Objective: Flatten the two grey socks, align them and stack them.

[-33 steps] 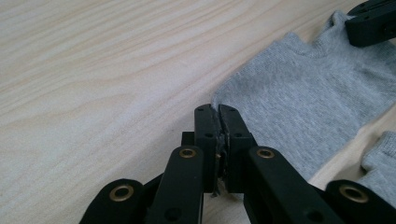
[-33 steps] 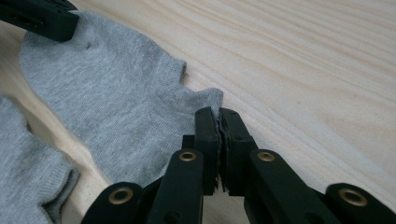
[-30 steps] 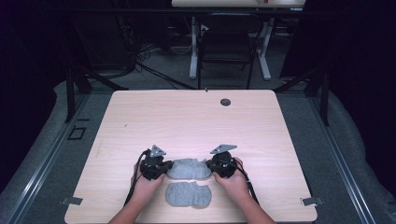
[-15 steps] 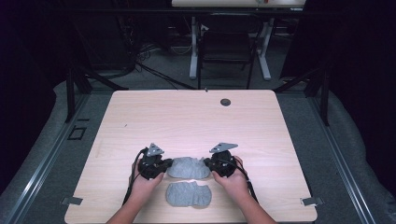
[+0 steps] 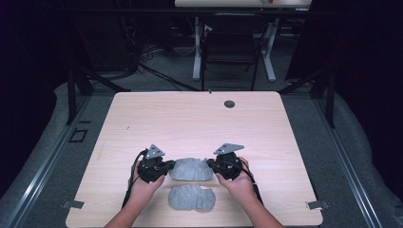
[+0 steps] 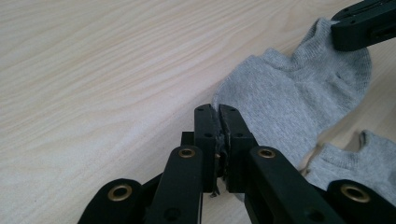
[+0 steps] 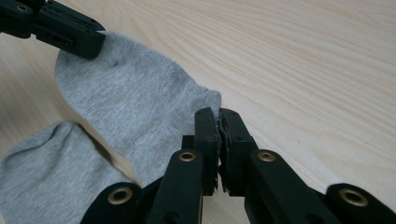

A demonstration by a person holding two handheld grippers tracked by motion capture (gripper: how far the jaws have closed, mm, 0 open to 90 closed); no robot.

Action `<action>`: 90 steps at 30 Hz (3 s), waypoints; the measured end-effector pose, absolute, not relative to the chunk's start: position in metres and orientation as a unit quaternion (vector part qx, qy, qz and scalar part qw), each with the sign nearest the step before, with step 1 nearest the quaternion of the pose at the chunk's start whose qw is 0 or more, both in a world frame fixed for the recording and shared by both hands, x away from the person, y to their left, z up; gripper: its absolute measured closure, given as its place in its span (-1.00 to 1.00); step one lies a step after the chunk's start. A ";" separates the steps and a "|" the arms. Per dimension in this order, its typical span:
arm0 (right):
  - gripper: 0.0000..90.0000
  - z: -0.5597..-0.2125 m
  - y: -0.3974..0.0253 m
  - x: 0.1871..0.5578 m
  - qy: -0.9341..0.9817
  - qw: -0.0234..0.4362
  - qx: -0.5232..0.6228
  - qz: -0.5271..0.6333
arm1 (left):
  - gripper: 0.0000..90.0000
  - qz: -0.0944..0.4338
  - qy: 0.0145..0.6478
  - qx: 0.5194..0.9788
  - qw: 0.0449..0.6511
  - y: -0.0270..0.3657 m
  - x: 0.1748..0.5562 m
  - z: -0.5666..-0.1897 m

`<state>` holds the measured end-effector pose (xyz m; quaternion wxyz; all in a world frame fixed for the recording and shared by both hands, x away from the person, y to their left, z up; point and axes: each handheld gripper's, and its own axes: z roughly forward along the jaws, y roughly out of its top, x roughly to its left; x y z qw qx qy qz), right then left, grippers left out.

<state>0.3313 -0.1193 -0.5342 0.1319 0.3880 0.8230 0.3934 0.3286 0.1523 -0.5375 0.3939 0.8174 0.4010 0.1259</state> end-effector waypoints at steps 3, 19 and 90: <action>0.92 -0.531 -0.119 0.328 0.823 0.135 0.384 0.396 | 0.93 0.127 0.396 0.818 0.398 0.153 0.324 -0.533; 0.92 -0.514 -0.127 0.302 0.828 0.134 0.365 0.404 | 0.93 0.120 0.376 0.824 0.406 0.157 0.295 -0.524; 0.89 -0.560 -0.131 0.259 0.853 0.095 0.361 0.364 | 0.85 0.090 0.362 0.851 0.369 0.151 0.262 -0.568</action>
